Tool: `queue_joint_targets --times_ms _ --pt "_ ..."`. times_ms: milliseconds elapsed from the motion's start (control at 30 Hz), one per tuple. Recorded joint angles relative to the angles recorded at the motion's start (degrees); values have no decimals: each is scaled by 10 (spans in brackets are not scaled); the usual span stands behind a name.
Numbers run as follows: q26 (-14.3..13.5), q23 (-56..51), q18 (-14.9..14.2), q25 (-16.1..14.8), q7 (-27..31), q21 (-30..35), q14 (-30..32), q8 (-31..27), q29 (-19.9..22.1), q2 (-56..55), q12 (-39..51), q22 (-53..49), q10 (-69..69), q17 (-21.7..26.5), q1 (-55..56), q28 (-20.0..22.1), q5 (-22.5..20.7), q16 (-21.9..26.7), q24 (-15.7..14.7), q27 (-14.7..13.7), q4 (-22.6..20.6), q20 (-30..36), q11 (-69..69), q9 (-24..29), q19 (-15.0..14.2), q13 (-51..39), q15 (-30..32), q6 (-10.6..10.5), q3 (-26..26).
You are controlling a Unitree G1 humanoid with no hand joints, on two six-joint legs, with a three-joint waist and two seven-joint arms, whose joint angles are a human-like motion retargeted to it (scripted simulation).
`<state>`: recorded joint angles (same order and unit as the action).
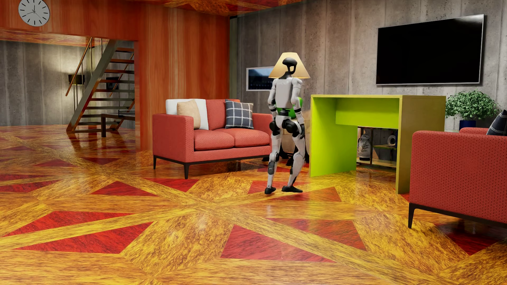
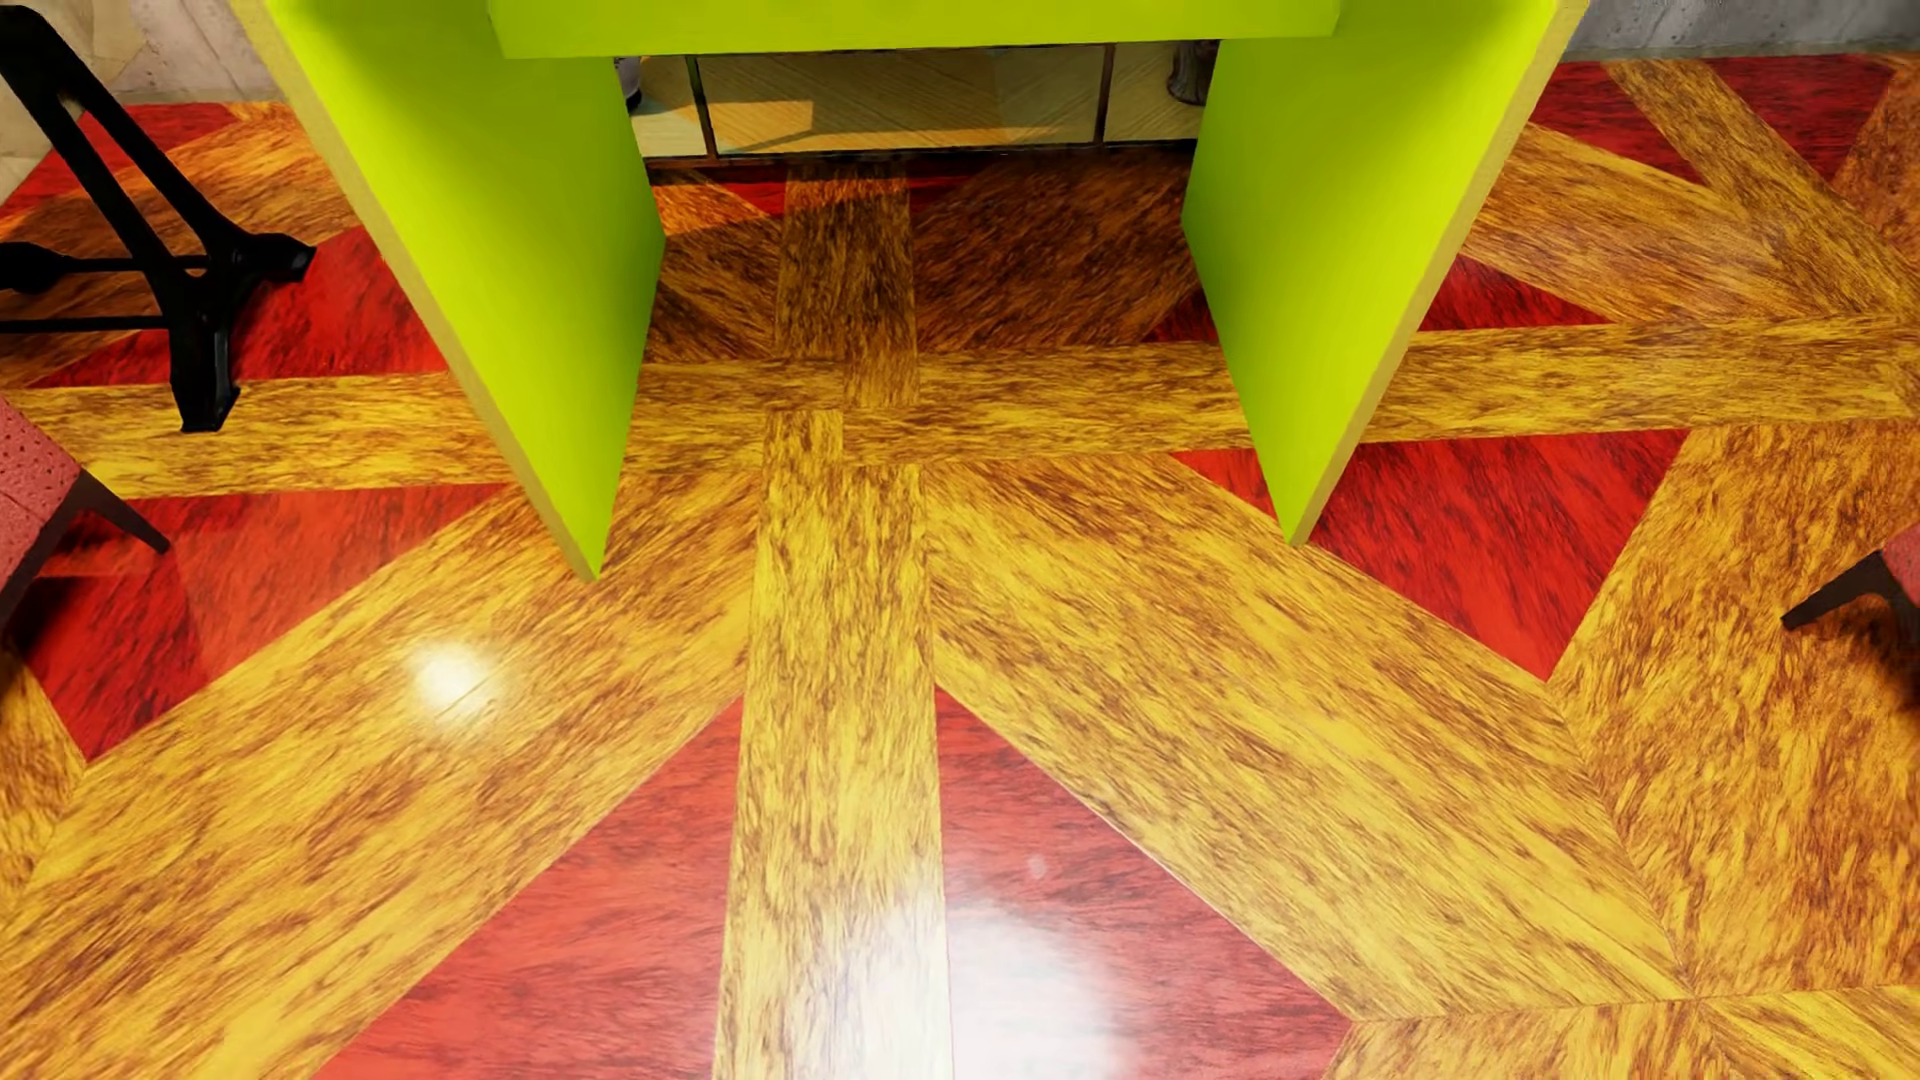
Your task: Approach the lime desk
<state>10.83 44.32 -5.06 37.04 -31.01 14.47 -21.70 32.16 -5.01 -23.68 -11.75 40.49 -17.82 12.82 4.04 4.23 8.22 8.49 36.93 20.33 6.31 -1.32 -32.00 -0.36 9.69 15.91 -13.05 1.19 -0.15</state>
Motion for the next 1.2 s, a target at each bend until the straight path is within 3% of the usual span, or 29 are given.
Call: queue_joint_targets --times_ms 100,167,200,233,300,333,400,467,533,600,733,867,967,1067,1100,1200 --pt "-7 -9 -12 12 -4 -7 -15 -24 18 49 -15 -13 -55 -14 -5 -9 -37 -7 1 2 21 -19 68 -3 -6 -7 -13 -9 -4" --pt "-6 -19 -30 24 13 -6 24 -30 27 63 -26 -27 -175 -15 37 -1 -41 -31 -11 0 54 -48 71 0 -14 -21 -16 -14 1" --pt "-10 -31 -43 32 38 -2 56 -34 29 67 -31 -35 -256 -14 73 -4 -43 -36 -10 -5 73 -55 69 2 -17 -29 -21 -16 7" --pt "-10 -43 -37 40 69 2 88 -41 32 72 -34 -46 -339 -14 114 -8 -46 -39 -4 -11 91 -55 67 5 -21 -41 -26 -19 13" --pt "-9 -71 -49 43 135 -1 87 -53 51 82 -43 -59 -444 -13 182 -9 -51 -41 3 -24 105 -63 64 9 -31 -58 -36 -25 24" --pt "-7 -79 -71 39 157 -7 85 -58 62 89 -51 -61 -454 -13 203 -10 -50 -42 2 -29 114 -72 65 10 -38 -68 -38 -27 27" --pt "0 -99 -70 38 167 -14 78 -71 75 103 -60 -56 -400 -13 217 -18 -48 -47 4 -34 148 -82 73 10 -52 -82 -36 -29 29" --pt "-1 -124 -47 46 179 -11 70 -93 80 110 -68 -57 -294 -11 212 -30 -48 -49 5 -42 168 -91 74 8 -66 -90 -38 -32 34" --pt "2 -141 -88 48 279 -5 81 -123 79 115 -76 -60 -170 -11 193 -32 -45 -56 -2 -48 126 -106 74 7 -80 -95 -39 -32 39" --pt "5 -145 -92 52 369 -1 90 -148 73 122 -78 -57 -92 -9 157 -29 -32 -64 -2 -44 80 -108 75 5 -96 -93 -37 -32 36" --pt "2 -131 -41 62 301 -4 41 -184 66 118 -61 -46 -89 -7 121 -41 13 -58 29 -25 50 -63 55 6 -134 -68 -29 -35 25" --pt "-9 -101 -7 84 254 19 22 -232 21 97 -43 -62 -90 6 104 -26 68 -55 34 -14 -2 -30 32 11 -161 -48 -10 -23 20" --pt "-5 -88 19 86 218 29 14 -267 1 74 -32 -73 -81 11 95 -15 101 -59 12 -10 -37 -27 25 15 -164 -42 11 -10 20" --pt "-13 -84 39 81 181 40 8 -214 -2 56 -28 -65 -77 11 94 -9 135 -52 8 -8 -52 -31 21 16 -142 -42 27 2 23" --pt "-13 -83 44 79 171 43 6 -204 -1 49 -26 -62 -77 10 94 -9 135 -50 8 -9 -54 -31 10 17 -134 -45 17 5 24" --pt "-11 -87 53 74 147 51 5 -244 2 30 -20 -53 -78 12 93 -12 75 -43 9 -11 -51 -28 -50 16 -166 -56 -32 11 25"
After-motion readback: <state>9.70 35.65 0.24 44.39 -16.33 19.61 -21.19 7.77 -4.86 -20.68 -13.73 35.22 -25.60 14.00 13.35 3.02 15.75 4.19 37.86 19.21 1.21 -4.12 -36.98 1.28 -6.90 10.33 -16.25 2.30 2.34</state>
